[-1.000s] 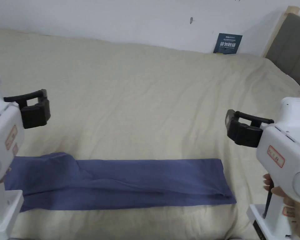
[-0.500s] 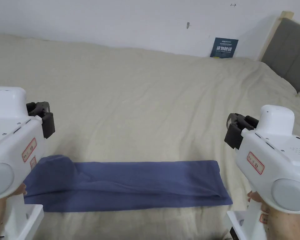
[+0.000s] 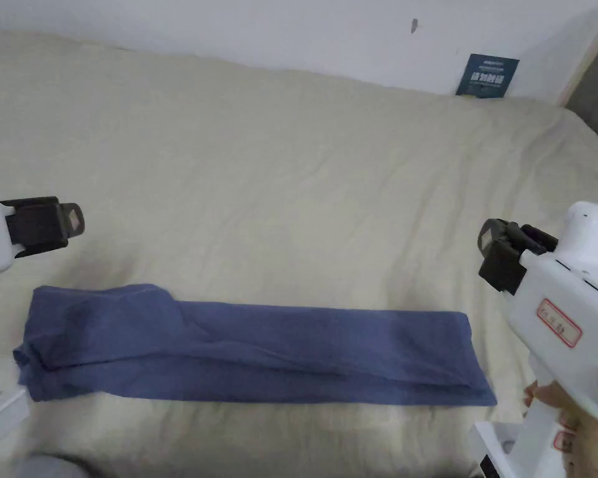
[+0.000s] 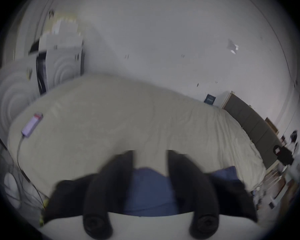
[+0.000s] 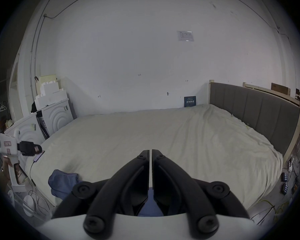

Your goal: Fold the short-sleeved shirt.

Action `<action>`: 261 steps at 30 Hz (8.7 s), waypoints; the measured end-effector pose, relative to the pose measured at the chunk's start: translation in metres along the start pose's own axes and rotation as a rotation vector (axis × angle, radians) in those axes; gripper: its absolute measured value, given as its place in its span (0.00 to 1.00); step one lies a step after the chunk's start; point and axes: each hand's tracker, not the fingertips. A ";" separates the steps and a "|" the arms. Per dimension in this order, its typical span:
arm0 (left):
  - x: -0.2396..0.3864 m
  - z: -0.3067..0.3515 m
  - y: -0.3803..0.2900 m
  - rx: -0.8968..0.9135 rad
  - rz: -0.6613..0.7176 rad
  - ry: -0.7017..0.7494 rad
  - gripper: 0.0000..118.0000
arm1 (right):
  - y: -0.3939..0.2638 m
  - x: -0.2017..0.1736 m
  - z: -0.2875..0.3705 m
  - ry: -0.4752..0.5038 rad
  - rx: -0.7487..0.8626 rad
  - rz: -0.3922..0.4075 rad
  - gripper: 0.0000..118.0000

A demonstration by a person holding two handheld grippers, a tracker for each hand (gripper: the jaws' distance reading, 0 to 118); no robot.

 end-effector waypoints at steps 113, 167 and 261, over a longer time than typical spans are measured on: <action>0.282 -0.146 -0.157 -0.404 -0.377 -0.289 0.00 | -0.009 0.068 0.045 -0.113 -0.088 -0.063 0.06; 0.036 -0.124 -0.078 -0.554 0.250 -0.216 0.14 | -0.024 0.035 0.008 -0.036 -0.205 -0.045 0.06; 0.117 -0.032 -0.070 0.075 -0.136 0.007 0.00 | -0.155 -0.107 -0.123 0.090 -0.399 0.019 0.06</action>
